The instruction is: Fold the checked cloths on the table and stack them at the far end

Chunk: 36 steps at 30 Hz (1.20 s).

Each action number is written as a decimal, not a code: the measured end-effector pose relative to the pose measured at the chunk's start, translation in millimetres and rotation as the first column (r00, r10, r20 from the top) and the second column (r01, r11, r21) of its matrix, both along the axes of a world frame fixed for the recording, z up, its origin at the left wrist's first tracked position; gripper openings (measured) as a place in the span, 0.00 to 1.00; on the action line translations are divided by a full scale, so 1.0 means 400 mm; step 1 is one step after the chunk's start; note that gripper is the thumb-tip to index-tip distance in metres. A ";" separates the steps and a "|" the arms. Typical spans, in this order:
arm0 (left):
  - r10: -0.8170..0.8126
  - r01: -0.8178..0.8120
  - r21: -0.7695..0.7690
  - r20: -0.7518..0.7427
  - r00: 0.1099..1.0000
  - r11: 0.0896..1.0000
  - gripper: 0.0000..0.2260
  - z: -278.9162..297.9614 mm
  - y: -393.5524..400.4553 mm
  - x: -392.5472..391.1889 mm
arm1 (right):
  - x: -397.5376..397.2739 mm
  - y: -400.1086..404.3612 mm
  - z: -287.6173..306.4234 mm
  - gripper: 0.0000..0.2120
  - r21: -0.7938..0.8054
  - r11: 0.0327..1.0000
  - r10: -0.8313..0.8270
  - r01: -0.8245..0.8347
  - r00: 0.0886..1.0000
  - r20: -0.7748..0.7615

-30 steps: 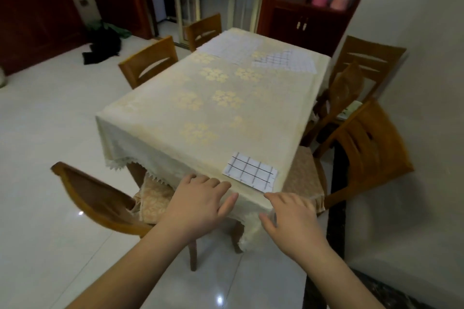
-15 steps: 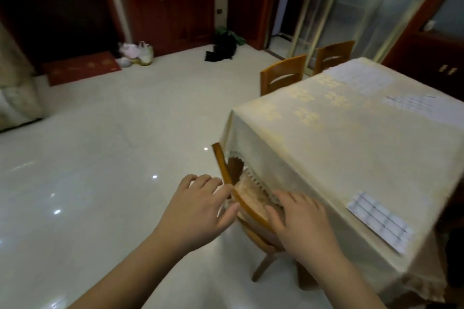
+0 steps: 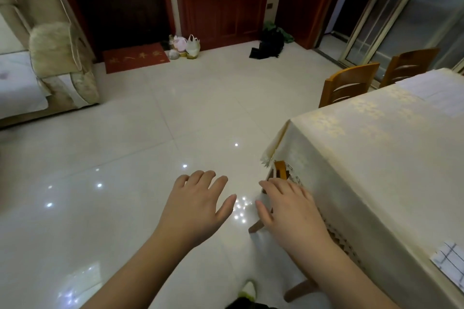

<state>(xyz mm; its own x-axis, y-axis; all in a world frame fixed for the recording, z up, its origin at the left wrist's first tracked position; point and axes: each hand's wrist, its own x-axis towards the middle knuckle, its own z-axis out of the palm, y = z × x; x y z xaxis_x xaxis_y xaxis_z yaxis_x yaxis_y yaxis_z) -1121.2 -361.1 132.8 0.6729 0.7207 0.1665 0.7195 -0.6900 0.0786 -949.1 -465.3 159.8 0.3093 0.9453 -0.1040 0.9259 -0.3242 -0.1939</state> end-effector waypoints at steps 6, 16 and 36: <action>0.106 -0.109 -0.036 -0.078 0.991 0.993 0.22 -0.022 0.124 0.060 | 0.062 0.143 -0.018 0.26 0.003 0.996 0.088 -0.088 0.993 -0.083; 0.200 -0.202 -0.013 -0.082 0.976 0.979 0.22 0.017 0.318 0.158 | 0.192 0.380 -0.011 0.24 -0.048 0.983 0.176 -0.178 0.983 -0.059; 0.130 -0.128 -0.044 0.050 0.990 0.991 0.19 0.022 0.941 0.222 | 0.267 1.019 0.014 0.21 -0.074 0.982 0.178 -0.175 0.983 0.039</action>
